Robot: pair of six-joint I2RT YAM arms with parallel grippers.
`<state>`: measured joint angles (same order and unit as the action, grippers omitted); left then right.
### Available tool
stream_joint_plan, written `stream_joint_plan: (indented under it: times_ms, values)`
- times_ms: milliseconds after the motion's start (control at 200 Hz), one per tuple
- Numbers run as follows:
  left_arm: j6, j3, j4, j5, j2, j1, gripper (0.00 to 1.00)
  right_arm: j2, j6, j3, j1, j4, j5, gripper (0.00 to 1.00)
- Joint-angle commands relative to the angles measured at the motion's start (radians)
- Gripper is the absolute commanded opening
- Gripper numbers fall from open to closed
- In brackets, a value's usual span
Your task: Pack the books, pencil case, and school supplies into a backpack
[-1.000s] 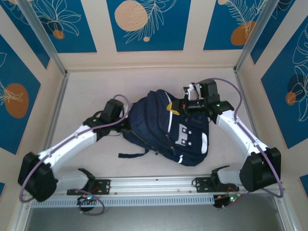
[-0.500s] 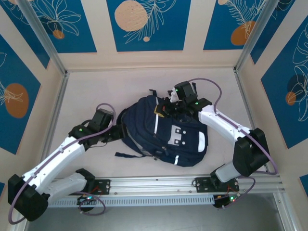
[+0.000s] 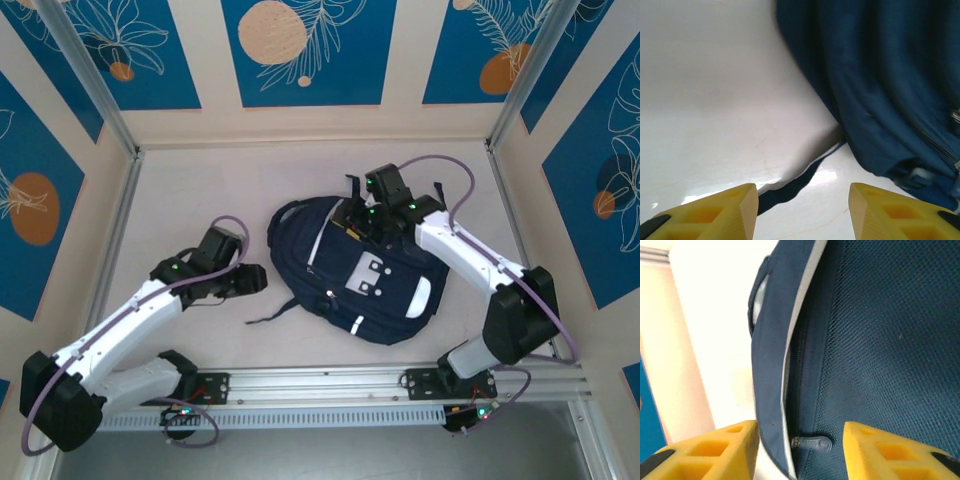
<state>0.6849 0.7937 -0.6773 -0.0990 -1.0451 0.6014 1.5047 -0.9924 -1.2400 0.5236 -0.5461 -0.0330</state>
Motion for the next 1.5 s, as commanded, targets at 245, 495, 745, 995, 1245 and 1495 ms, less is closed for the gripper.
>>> stream_joint_plan:
  times_ms: [245, 495, 745, 995, 1245, 1495]
  values:
    - [0.082, -0.067, 0.201, 0.062, -0.143, 0.323, 0.57, -0.083, 0.115, -0.041, 0.078, -0.288, 0.139, 0.38]
    - [0.202, -0.111, 0.001, 0.414, 0.111, 0.313, 0.50, 0.040, 0.301, -0.155, 0.217, -0.413, 0.174, 0.55]
    - [0.299, -0.188, -0.112, 0.452, 0.324, 0.278, 0.47, 0.219, 0.184, -0.218, 0.269, -0.348, 0.075, 0.55]
    - [0.308, -0.218, -0.098, 0.378, 0.356, 0.278, 0.46, 0.264, 0.099, -0.163, 0.234, -0.093, -0.021, 0.42]
    - [0.314, -0.246, -0.079, 0.344, 0.385, 0.278, 0.45, 0.258, 0.023, -0.072, 0.190, 0.046, -0.090, 0.34]
    - [0.268, -0.245, 0.040, 0.256, 0.309, 0.279, 0.47, 0.258, -0.014, 0.001, 0.178, 0.153, -0.203, 0.00]
